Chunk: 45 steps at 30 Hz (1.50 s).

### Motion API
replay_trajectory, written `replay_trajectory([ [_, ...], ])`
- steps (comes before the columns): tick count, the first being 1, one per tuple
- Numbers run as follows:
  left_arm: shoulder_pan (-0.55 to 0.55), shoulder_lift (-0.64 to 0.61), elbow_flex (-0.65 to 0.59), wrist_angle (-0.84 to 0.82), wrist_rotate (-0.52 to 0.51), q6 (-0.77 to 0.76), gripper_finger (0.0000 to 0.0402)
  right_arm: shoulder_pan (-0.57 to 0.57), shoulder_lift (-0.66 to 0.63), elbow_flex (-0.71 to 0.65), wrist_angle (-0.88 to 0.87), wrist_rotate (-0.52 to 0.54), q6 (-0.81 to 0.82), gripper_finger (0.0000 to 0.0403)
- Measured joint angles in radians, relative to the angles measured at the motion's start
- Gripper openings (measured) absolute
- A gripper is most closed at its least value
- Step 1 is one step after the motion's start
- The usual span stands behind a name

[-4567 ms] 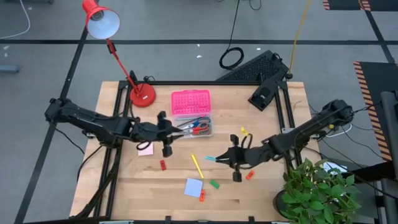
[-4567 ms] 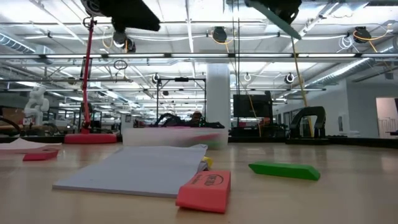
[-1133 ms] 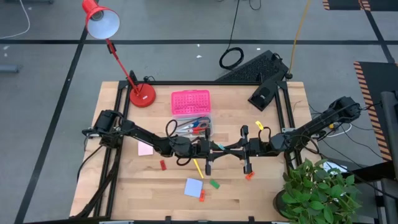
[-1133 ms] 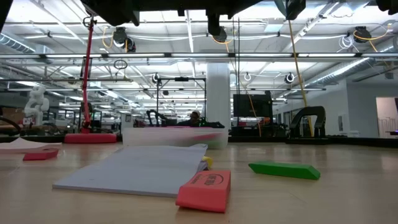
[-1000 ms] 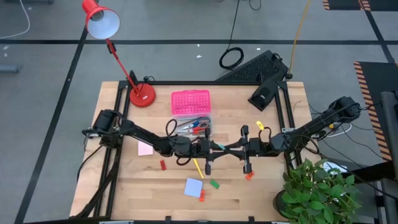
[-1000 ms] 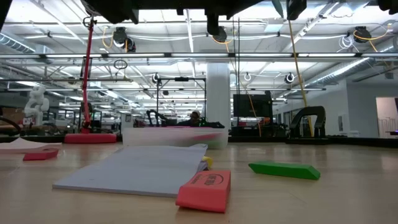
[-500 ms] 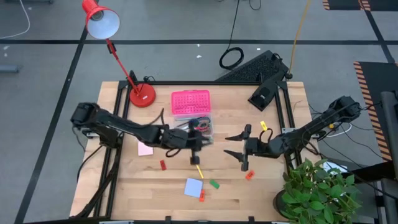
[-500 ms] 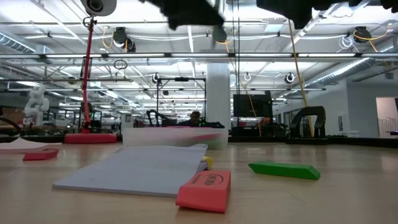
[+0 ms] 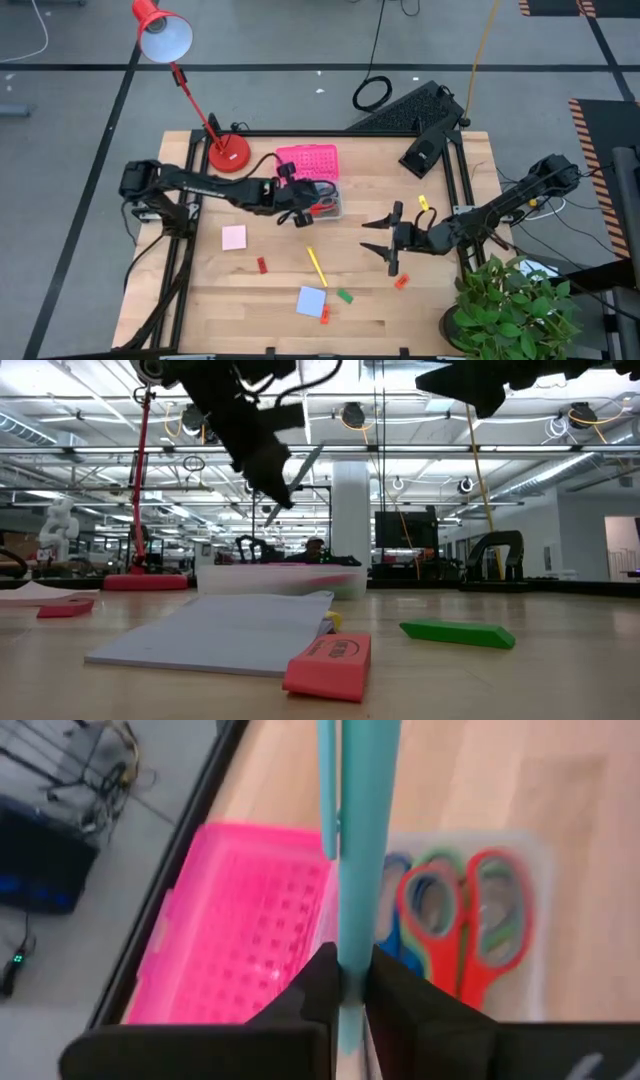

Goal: Pack school essentials
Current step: Put the light blue pen into the pink supply box, then put the yellow pen into the pink supply box

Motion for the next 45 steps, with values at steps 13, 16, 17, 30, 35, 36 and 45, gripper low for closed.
replay_trajectory([
  [13, 0.058, 0.098, -0.006, -0.059, 0.057, -0.019, 0.0043, 0.000, 0.000, 0.000, -0.011, 0.000, 0.006, 0.0215],
  [16, 0.069, 0.125, -0.006, -0.057, 0.112, -0.015, 0.0051, 0.000, 0.000, 0.000, -0.012, 0.001, 0.004, 0.0215],
  [17, 0.072, 0.135, -0.006, -0.057, 0.126, -0.015, 0.0052, 0.000, 0.000, 0.000, -0.012, 0.000, 0.003, 0.0215],
  [30, 0.086, 0.164, -0.006, -0.092, 0.153, -0.065, 0.0064, 0.000, 0.000, 0.000, -0.012, 0.000, 0.000, 0.0215],
  [35, 0.101, 0.164, -0.006, -0.101, 0.152, -0.094, 0.0091, 0.000, 0.000, 0.000, -0.012, -0.002, 0.000, 0.0215],
  [36, 0.102, 0.164, -0.006, -0.104, 0.152, -0.102, 0.0095, 0.000, 0.000, 0.000, -0.012, -0.002, 0.000, 0.0215],
  [45, 0.092, 0.155, -0.006, -0.114, 0.152, -0.114, 0.0113, 0.000, 0.000, 0.000, -0.012, -0.002, 0.000, 0.0215],
])
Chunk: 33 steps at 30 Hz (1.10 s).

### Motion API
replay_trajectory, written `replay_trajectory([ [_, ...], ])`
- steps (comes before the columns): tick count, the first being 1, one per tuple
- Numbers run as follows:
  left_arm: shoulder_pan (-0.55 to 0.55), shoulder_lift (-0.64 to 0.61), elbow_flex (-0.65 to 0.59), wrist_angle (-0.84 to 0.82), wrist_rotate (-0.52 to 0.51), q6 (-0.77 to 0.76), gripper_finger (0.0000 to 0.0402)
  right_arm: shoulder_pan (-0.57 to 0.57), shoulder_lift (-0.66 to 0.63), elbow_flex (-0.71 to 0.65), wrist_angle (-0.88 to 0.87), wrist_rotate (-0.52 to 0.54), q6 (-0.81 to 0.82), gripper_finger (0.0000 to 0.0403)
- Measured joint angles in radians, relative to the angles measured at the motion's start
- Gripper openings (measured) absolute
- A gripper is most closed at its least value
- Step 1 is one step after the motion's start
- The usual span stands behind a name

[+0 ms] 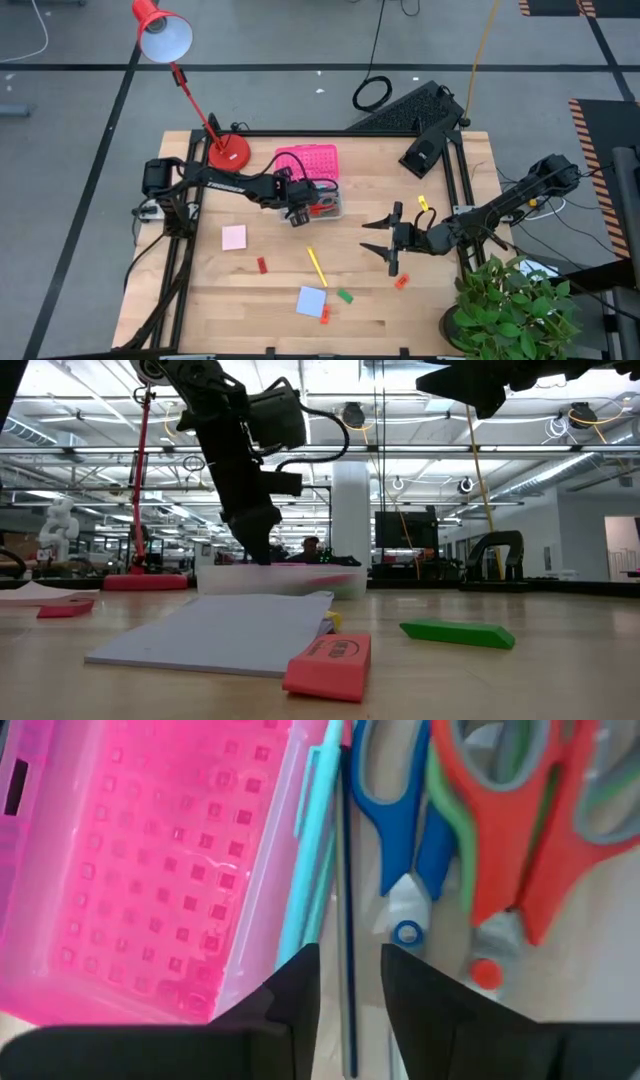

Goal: Pack school essentials
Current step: Put the yellow pen into the pink supply box

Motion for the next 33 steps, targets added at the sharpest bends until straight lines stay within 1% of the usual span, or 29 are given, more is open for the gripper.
replay_trajectory([
  [4, -0.031, -0.038, 0.000, 0.000, 0.001, 0.000, 0.0113, 0.000, 0.000, 0.000, 0.000, 0.000, 0.000, 0.0215],
  [6, -0.053, -0.064, 0.000, -0.001, 0.017, -0.005, 0.0113, 0.000, 0.000, 0.000, 0.000, 0.000, 0.000, 0.0215],
  [10, -0.114, -0.115, 0.000, 0.005, 0.030, -0.070, 0.0113, 0.000, 0.000, 0.000, 0.000, 0.001, 0.000, 0.0215],
  [15, -0.226, -0.132, 0.000, 0.004, 0.059, -0.097, 0.0114, -0.009, 0.000, 0.000, -0.008, 0.002, 0.045, 0.0215],
  [19, -0.320, -0.124, 0.000, 0.023, 0.059, -0.055, 0.0115, -0.022, 0.000, 0.000, -0.027, 0.001, 0.055, 0.0215],
  [22, -0.355, -0.119, 0.000, 0.040, 0.062, -0.039, 0.0138, -0.029, 0.001, 0.000, -0.036, 0.000, 0.060, 0.0215],
  [27, -0.412, -0.102, 0.001, 0.061, 0.074, 0.013, 0.0212, -0.029, 0.001, 0.000, -0.076, -0.001, 0.071, 0.0215],
  [29, -0.436, -0.088, 0.001, 0.069, 0.075, 0.051, 0.0236, -0.029, 0.001, 0.000, -0.089, -0.001, 0.071, 0.0215],
  [31, -0.461, -0.066, 0.001, 0.106, 0.074, 0.095, 0.0249, -0.029, 0.001, 0.000, -0.098, -0.001, 0.071, 0.0215],
  [33, -0.485, -0.039, 0.001, 0.142, 0.075, 0.155, 0.0253, -0.029, 0.001, 0.000, -0.105, -0.001, 0.071, 0.0215],
])
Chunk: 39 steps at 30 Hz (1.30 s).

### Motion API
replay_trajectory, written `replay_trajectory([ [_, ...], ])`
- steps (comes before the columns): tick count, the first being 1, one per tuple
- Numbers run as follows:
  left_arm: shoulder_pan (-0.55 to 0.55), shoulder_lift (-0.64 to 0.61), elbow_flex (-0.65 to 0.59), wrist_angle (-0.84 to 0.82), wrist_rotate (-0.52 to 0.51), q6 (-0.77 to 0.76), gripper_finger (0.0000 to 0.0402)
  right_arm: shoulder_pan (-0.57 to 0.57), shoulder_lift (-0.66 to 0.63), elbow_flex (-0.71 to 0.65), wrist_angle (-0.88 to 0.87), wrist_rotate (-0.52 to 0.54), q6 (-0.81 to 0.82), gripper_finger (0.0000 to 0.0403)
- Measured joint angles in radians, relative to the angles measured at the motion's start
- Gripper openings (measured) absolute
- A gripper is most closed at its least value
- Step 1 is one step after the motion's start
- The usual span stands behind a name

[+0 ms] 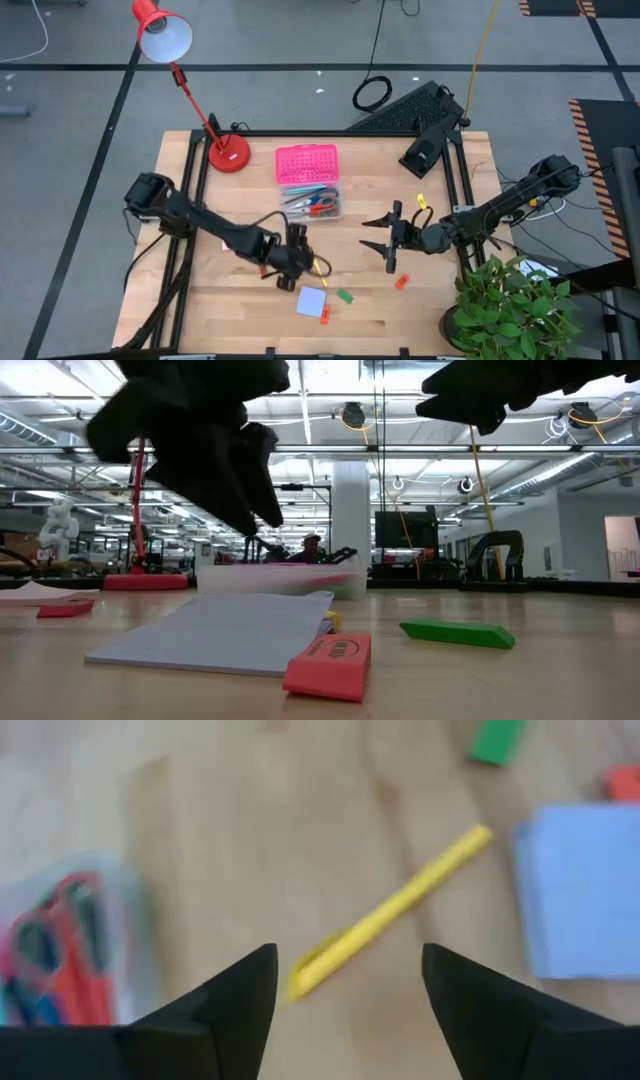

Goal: Pack school essentials
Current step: Put the yellow pen into the pink supply box

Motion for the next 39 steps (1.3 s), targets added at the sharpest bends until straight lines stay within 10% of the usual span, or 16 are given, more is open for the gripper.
replay_trajectory([
  [11, -0.035, 0.135, 0.088, 0.045, 0.032, 0.237, 0.0199, -0.013, 0.000, 0.000, -0.021, 0.000, 0.000, 0.0215],
  [23, -0.002, 0.352, 0.397, -0.290, 0.109, 0.429, 0.0157, -0.013, 0.000, 0.000, -0.038, -0.001, -0.001, 0.0215],
  [39, 0.080, 0.364, 0.375, -0.322, 0.206, 0.508, 0.0084, -0.013, 0.000, 0.000, -0.046, -0.001, -0.011, 0.0215],
])
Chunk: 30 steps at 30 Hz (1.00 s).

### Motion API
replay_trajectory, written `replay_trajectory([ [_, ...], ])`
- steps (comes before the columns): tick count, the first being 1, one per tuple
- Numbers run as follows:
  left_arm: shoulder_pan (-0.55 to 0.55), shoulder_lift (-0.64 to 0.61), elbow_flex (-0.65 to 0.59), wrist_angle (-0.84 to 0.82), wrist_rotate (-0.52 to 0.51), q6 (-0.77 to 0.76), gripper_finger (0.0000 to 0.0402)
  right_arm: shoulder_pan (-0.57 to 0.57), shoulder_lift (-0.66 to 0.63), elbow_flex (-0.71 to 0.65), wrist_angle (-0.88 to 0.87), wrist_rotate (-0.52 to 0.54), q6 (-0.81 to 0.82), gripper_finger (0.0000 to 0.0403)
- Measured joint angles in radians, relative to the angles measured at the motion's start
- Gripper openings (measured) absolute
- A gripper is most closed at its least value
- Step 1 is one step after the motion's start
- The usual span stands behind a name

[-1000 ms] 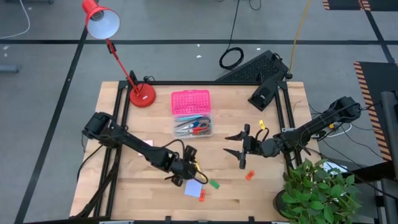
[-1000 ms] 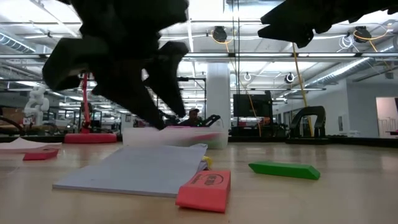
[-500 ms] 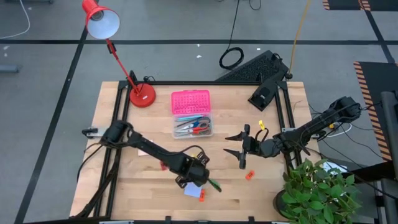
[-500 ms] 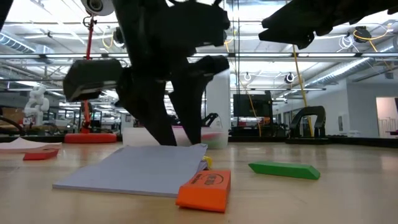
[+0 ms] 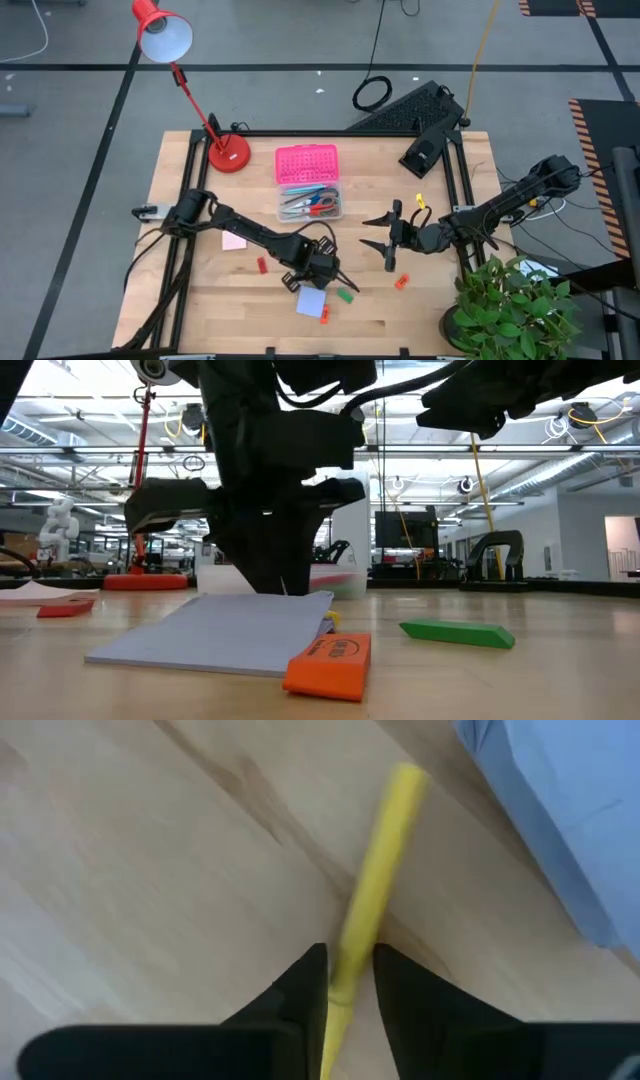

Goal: Pack school essentials
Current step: Put the yellow pen into the pink supply box

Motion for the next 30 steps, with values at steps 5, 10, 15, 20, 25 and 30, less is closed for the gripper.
replay_trajectory([
  [5, 0.006, -0.001, -0.012, 0.010, 0.005, 0.001, 0.0054, 0.000, 0.000, 0.000, 0.000, 0.000, 0.000, 0.0215],
  [10, 0.009, -0.001, -0.013, 0.035, -0.005, -0.007, 0.0023, 0.000, 0.000, 0.000, 0.000, 0.000, 0.000, 0.0215],
  [15, 0.009, -0.001, -0.014, 0.039, -0.039, -0.066, 0.0041, 0.000, 0.000, 0.000, 0.000, 0.000, 0.000, 0.0215],
  [20, -0.001, -0.013, -0.015, 0.024, -0.084, -0.120, 0.0050, 0.000, 0.000, 0.000, 0.000, 0.002, -0.009, 0.0215],
  [25, -0.010, -0.028, -0.016, -0.008, -0.119, -0.173, 0.0033, 0.000, -0.009, 0.000, -0.021, 0.039, -0.019, 0.0215],
  [30, -0.017, -0.064, -0.016, -0.082, -0.153, -0.243, 0.0033, 0.002, -0.046, 0.000, -0.054, 0.057, -0.016, 0.0215],
])
